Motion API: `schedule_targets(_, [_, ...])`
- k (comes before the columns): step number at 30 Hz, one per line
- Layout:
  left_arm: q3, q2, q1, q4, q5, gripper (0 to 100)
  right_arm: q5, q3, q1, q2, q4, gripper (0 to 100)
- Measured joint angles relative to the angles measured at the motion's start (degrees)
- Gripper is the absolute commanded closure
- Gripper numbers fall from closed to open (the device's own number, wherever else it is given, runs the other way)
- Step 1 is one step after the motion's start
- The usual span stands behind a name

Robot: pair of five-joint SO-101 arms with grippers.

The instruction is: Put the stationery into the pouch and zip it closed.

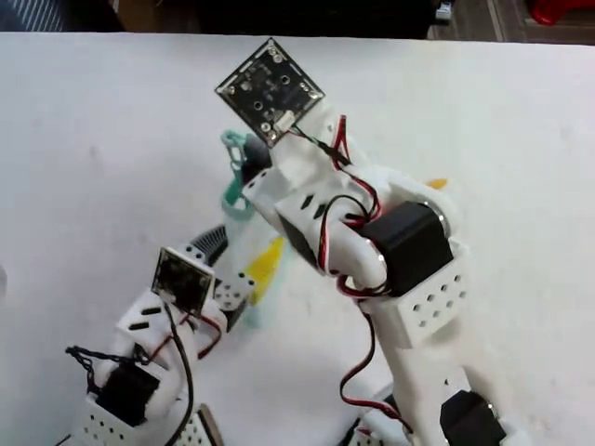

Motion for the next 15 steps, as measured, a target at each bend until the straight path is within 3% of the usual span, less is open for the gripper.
schedule_targets(5, [0.0,0.0,0.0,0.2,0.1,98,0.0,0.1,0.0,0.2,1.0,98.2])
schedule_targets(15, [0.0,0.0,0.5,1.3,0.0,98,3.3,0.6,0.4,3.3,0.8,98.2])
